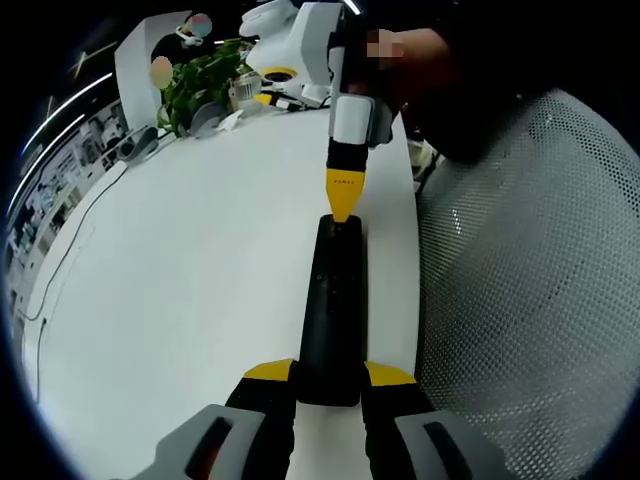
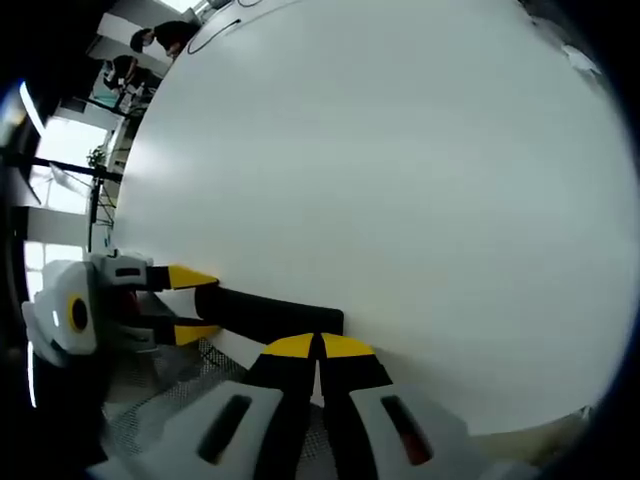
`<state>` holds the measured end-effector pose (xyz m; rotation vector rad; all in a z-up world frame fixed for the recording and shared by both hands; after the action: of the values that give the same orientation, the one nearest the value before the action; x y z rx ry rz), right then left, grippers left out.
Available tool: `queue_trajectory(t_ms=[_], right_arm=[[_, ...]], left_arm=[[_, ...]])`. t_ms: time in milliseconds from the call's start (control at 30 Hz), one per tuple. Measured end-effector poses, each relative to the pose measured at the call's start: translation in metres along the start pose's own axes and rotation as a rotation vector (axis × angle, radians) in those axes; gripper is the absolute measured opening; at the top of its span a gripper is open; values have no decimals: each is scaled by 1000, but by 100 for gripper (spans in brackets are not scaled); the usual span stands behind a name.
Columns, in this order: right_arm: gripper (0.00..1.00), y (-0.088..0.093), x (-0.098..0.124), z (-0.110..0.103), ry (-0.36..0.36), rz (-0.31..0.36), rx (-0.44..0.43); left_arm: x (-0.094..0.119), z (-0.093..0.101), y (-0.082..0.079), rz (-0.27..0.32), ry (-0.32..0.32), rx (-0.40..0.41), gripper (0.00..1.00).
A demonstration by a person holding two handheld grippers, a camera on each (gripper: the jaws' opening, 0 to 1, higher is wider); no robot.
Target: Press the specified remote control buttons in sequence, fully releasing each button before pressing the next.
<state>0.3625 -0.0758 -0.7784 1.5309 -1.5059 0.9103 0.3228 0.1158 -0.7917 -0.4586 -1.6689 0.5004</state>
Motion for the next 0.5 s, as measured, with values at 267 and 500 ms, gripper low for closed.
queue_trajectory(t_ms=[267,500], right_arm=[[0,-2,4,-8,-27,20,8],[0,-1,-1,-8,-22,-4,16]], left_arm=[[0,0,0,1,-3,1,25],[0,0,0,2,-4,4,25]])
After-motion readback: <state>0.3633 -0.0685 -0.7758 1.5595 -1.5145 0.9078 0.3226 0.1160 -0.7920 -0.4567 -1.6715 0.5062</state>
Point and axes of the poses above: the point that each gripper's makers call its tool centre point, and the gripper's own axes: x roughly backward along the fingers, z roughly to its right, y roughly out of its underside, the point moved 9 cm from there along x, roughly backward along the fingers, and after that the axes turned 15 degrees about -x, right-handed, at the moved point
